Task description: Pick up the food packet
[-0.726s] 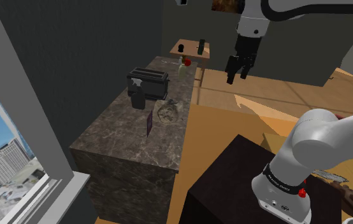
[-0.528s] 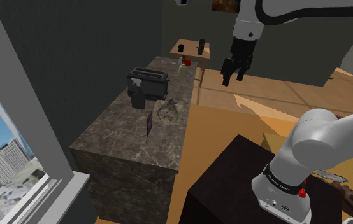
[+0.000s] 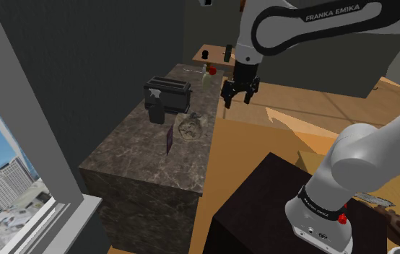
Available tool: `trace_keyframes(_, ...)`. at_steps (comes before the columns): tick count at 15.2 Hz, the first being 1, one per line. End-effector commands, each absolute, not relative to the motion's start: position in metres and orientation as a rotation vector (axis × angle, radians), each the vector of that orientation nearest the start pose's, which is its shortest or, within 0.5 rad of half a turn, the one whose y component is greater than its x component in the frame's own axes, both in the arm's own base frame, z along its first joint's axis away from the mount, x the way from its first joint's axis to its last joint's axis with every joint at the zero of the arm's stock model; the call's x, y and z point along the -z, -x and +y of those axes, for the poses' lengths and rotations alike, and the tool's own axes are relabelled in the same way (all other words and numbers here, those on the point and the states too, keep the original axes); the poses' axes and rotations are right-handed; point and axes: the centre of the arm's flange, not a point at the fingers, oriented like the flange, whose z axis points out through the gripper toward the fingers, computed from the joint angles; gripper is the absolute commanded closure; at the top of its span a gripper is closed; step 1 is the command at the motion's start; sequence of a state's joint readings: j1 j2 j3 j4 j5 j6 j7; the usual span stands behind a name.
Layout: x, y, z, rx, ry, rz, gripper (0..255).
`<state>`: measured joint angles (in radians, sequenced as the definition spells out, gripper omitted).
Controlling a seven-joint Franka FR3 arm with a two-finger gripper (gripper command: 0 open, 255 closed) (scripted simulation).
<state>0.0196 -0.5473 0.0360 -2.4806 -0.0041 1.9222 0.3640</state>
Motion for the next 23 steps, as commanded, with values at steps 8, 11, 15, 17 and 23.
trace_keyframes(8,-0.404,-0.465,0.055,0.041,3.075,0.755,0)
trace_keyframes(11,-0.380,-0.494,0.063,0.057,3.053,0.840,0)
trace_keyframes(15,-0.348,-0.534,0.070,0.078,3.020,0.952,0)
trace_keyframes(17,-0.333,-0.555,0.073,0.089,3.002,1.008,0)
trace_keyframes(23,-0.288,-0.617,0.076,0.121,2.941,1.173,0)
